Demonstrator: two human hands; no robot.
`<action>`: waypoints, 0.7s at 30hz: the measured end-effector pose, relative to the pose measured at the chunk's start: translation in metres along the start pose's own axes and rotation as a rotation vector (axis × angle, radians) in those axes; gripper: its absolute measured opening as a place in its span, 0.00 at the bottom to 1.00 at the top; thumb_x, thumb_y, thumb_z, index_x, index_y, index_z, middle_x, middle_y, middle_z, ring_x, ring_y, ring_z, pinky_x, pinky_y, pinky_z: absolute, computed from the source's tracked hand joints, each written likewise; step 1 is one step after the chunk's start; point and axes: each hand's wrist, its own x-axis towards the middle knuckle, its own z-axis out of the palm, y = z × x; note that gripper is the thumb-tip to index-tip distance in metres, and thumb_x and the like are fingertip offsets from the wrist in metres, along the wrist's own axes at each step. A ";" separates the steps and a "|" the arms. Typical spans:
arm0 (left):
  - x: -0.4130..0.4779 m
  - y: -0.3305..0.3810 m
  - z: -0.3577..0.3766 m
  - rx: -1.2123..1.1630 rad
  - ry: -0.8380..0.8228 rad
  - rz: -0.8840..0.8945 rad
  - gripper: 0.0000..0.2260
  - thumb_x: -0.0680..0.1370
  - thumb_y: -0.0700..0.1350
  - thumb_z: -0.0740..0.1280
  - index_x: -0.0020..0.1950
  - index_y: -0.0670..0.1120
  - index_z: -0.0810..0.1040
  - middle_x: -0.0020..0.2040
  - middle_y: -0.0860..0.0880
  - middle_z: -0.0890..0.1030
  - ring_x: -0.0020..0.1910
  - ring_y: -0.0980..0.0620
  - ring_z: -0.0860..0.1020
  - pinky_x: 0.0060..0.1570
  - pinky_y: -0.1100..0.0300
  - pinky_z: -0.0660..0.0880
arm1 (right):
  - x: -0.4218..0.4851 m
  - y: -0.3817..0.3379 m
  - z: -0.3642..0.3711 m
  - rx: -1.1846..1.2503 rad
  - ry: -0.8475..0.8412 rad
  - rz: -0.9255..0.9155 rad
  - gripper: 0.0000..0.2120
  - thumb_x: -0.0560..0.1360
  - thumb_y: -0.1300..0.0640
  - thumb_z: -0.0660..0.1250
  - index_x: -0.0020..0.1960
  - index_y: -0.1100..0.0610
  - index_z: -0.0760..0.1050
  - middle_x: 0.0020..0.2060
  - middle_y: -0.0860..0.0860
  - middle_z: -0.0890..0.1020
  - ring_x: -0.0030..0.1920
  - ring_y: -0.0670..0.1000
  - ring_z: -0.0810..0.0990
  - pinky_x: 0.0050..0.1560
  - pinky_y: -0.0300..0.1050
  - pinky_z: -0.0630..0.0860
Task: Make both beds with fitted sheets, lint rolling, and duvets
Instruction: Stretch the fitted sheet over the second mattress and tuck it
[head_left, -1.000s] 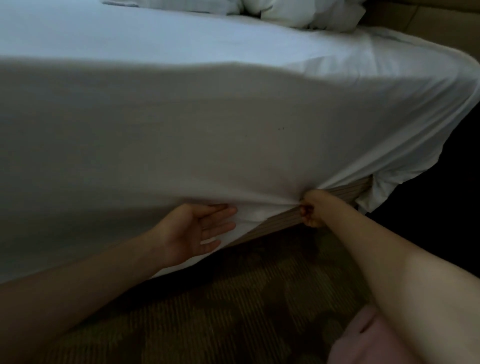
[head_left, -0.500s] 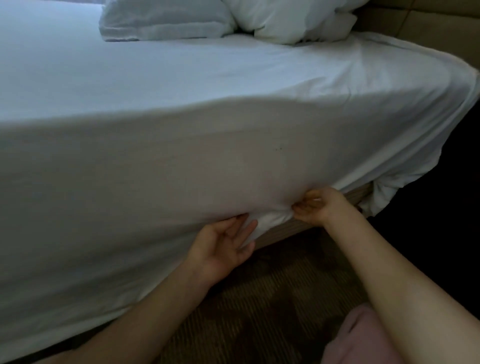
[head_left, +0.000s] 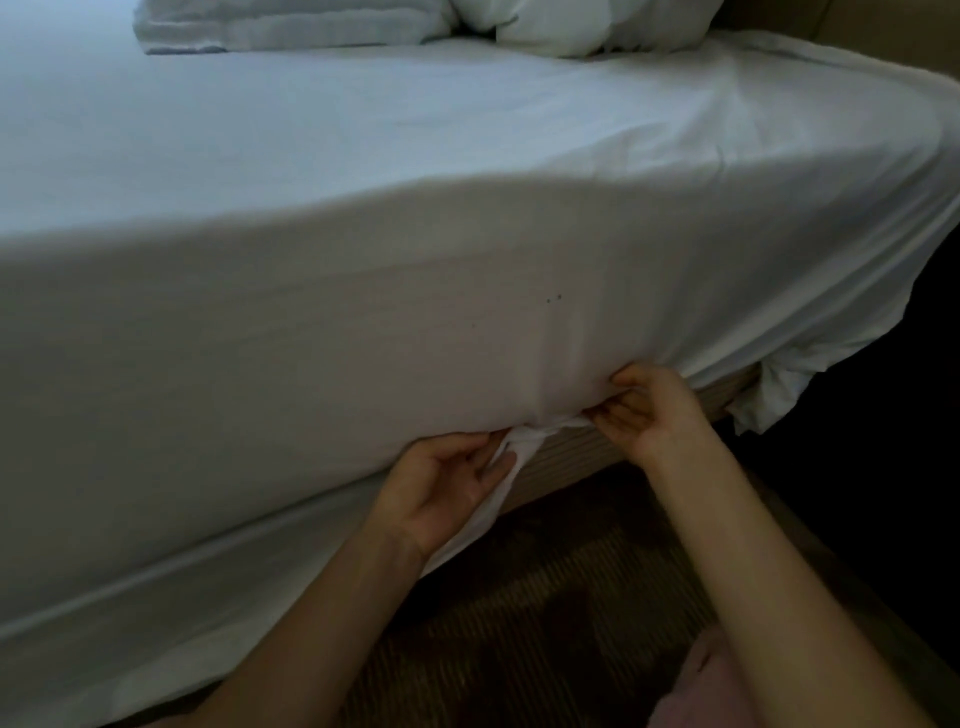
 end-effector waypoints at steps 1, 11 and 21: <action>0.000 0.000 -0.001 0.005 -0.002 0.005 0.13 0.66 0.29 0.60 0.38 0.41 0.82 0.43 0.45 0.82 0.53 0.48 0.77 0.63 0.46 0.69 | 0.001 0.000 -0.001 0.001 -0.002 0.000 0.10 0.75 0.67 0.57 0.37 0.61 0.70 0.37 0.56 0.74 0.39 0.51 0.74 0.59 0.47 0.73; 0.004 0.007 -0.014 0.085 -0.221 -0.035 0.26 0.52 0.32 0.79 0.48 0.44 0.85 0.58 0.46 0.81 0.62 0.49 0.77 0.61 0.41 0.72 | 0.016 0.003 -0.011 0.164 -0.121 -0.006 0.07 0.74 0.67 0.59 0.38 0.61 0.72 0.38 0.58 0.75 0.45 0.55 0.75 0.44 0.45 0.80; 0.001 0.013 -0.005 0.200 -0.239 -0.030 0.39 0.51 0.35 0.80 0.61 0.42 0.76 0.63 0.43 0.78 0.62 0.47 0.77 0.54 0.45 0.78 | 0.034 -0.011 -0.011 0.063 -0.337 -0.075 0.11 0.73 0.67 0.53 0.39 0.57 0.71 0.37 0.53 0.77 0.40 0.51 0.76 0.45 0.42 0.79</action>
